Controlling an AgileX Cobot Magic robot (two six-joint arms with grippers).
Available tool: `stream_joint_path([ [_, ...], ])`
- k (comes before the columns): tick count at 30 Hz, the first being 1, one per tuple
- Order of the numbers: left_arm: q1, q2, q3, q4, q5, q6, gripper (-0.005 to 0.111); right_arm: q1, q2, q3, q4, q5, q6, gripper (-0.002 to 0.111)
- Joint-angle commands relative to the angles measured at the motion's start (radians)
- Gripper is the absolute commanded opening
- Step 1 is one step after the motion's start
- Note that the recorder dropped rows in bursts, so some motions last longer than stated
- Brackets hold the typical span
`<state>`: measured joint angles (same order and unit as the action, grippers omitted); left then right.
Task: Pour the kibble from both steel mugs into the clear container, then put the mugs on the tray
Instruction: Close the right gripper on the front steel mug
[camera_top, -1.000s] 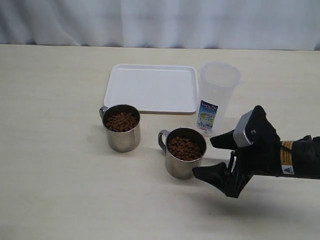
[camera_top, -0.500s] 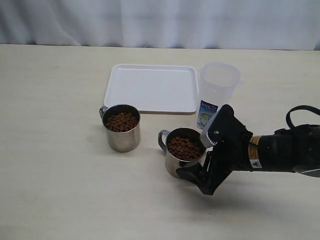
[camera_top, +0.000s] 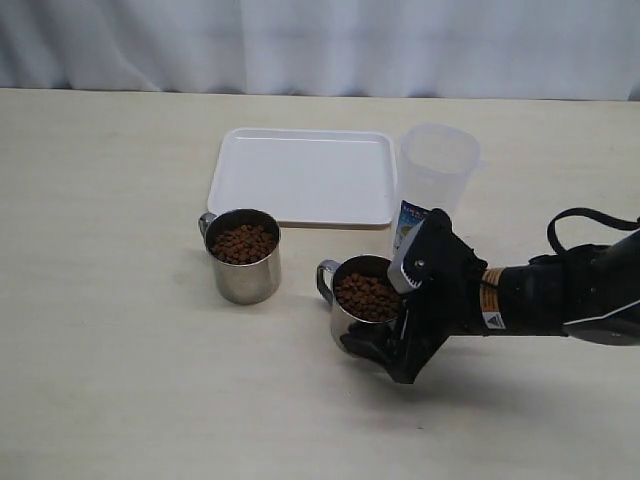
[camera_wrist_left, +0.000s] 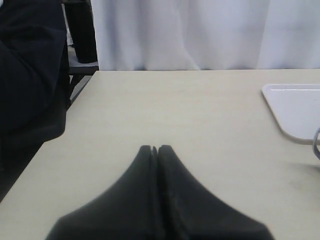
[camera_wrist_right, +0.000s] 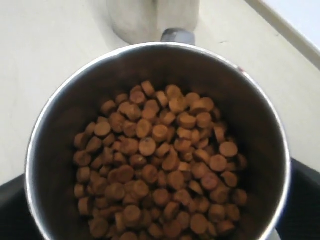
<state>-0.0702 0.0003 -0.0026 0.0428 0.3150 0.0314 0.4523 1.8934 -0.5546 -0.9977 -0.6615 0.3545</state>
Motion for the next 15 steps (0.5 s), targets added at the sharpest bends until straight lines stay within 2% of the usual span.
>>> stream_joint_path([
  [1,0.001,0.0,0.003,-0.001,-0.006,-0.003,0.0,-0.002,0.015,-0.005,-0.008,-0.019,-0.022,0.108],
  [6,0.001,0.0,0.003,-0.001,-0.006,-0.003,0.0,-0.002,0.015,-0.009,-0.011,-0.021,-0.022,0.108],
  [8,0.001,0.0,0.003,-0.001,-0.006,-0.003,0.0,-0.002,0.015,-0.009,-0.029,-0.052,-0.022,0.101],
  [9,0.001,0.0,0.003,-0.001,-0.006,-0.003,0.0,-0.002,0.015,-0.009,-0.035,-0.063,-0.022,0.087],
  [10,0.001,0.0,0.003,-0.001,-0.006,-0.003,0.0,-0.002,0.015,-0.009,-0.017,-0.058,-0.017,0.067],
  [12,0.001,0.0,0.003,-0.001,-0.006,-0.003,0.0,-0.002,0.015,-0.009,0.041,-0.037,-0.017,0.042],
  [13,0.001,0.0,0.003,-0.001,-0.006,-0.003,0.0,-0.002,0.021,-0.009,0.082,-0.024,-0.017,0.02],
  [14,0.001,0.0,0.003,-0.001,-0.006,-0.003,0.0,-0.002,0.027,-0.009,0.091,-0.022,-0.017,0.009],
  [15,0.001,0.0,0.003,-0.001,-0.006,-0.003,0.0,-0.002,0.031,-0.009,0.098,-0.022,-0.017,0.004],
])
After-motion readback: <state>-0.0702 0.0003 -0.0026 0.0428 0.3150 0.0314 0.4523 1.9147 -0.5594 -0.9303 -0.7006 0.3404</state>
